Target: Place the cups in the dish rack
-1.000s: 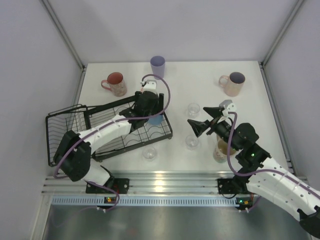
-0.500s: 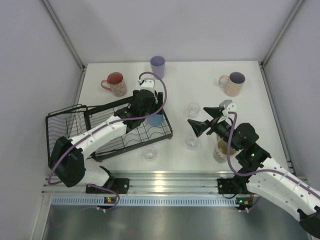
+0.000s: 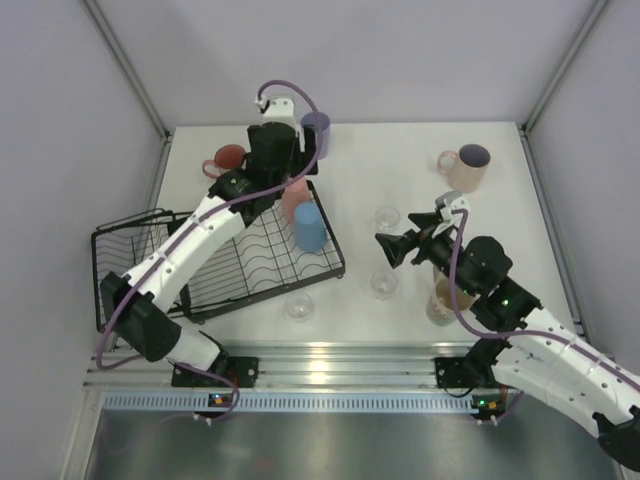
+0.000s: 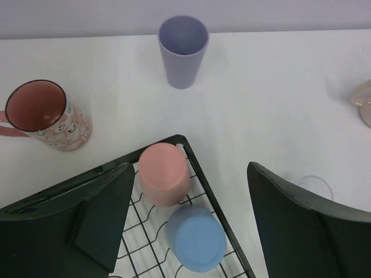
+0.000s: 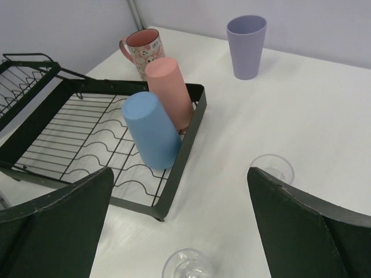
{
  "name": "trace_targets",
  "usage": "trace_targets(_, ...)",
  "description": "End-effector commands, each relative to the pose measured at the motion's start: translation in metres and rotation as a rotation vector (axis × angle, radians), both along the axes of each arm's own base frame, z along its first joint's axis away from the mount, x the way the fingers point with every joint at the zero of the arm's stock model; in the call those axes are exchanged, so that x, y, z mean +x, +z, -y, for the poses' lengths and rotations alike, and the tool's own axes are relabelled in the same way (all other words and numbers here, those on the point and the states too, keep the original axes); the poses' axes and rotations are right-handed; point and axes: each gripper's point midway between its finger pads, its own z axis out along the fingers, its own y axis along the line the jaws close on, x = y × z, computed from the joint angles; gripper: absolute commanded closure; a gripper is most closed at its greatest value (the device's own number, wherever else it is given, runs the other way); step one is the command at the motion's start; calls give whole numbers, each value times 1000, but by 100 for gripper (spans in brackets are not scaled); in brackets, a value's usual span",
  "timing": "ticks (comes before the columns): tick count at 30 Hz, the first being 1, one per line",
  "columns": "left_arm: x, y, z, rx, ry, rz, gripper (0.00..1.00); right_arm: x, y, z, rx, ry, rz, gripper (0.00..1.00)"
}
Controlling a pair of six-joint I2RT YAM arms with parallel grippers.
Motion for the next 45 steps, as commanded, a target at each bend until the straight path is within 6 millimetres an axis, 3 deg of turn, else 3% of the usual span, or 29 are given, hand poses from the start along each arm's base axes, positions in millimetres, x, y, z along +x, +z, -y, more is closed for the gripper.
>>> trace_targets(1,29,9,-31,34,92,-25,16,0,23,3,39,-32,-2,1)
trace_targets(2,41,10,-50,14,125,-31,16,0,25,5,44,-39,0,1)
trace_targets(4,57,19,-63,-11,122,-22,16,1,24,7,48,-53,-4,1)
trace_targets(8,92,8,-103,6,211,-60,17,11,23,10,82,-117,-25,0)
trace_targets(11,106,0,-133,-15,289,-79,18,21,23,8,93,-157,-71,1)
trace_targets(15,121,-34,-175,-59,383,-166,19,25,28,0,80,-140,-81,0)
trace_targets(19,120,-71,-228,-73,491,-260,22,24,25,0,80,-135,-80,1)
trace_targets(21,119,-82,-231,-85,493,-285,22,25,24,2,87,-141,-75,1)
trace_targets(22,118,-89,-249,-89,528,-300,23,24,23,2,86,-142,-74,1)
trace_targets(45,143,-179,-236,-162,464,-487,37,27,13,8,45,-172,-66,1)
